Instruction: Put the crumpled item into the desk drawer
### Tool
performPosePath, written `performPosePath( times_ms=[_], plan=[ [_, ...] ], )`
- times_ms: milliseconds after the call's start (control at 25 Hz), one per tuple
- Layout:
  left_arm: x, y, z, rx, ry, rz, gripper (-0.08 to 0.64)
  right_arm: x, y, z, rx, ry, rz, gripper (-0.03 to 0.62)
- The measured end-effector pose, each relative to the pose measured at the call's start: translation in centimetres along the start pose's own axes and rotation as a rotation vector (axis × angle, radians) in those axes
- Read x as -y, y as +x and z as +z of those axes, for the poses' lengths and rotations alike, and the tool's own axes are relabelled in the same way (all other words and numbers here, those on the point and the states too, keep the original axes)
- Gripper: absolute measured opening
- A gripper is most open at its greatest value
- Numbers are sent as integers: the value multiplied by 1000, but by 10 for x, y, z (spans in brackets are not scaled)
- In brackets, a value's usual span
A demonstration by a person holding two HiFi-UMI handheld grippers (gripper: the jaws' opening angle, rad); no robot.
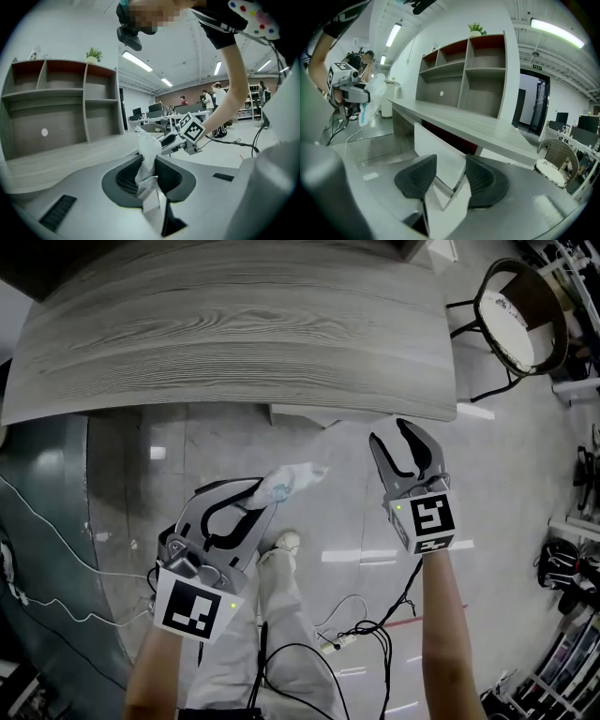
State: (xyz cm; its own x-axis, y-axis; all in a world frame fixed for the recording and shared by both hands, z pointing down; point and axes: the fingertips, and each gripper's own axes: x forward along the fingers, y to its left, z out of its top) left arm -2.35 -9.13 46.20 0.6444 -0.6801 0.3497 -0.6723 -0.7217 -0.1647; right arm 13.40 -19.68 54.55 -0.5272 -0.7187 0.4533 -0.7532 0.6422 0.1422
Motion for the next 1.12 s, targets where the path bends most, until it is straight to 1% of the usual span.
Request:
performPosePath(
  times_ms=[200,440,600,800,960,1120],
  plan=[
    [-5,5,-15,-38,-8,6,66,3,18,-5,-2,-20,34,212],
    [-9,13,-31,-84,-26,20,66,6,33,-6,28,-39,93,212],
    [-7,18,-42,-125,-44,27,66,8,37,-5,49,-35,128,212],
    [-8,21,-56,-184,-50,32,66,7,47,-7,45,-59,163,212],
    [-8,23,-60,-201,-47,29,66,7,49,-7,53,-78,185,203],
    [-9,23,-57,-203,-35,39,66,6,46,-7,61,-90,213,173]
  ],
)
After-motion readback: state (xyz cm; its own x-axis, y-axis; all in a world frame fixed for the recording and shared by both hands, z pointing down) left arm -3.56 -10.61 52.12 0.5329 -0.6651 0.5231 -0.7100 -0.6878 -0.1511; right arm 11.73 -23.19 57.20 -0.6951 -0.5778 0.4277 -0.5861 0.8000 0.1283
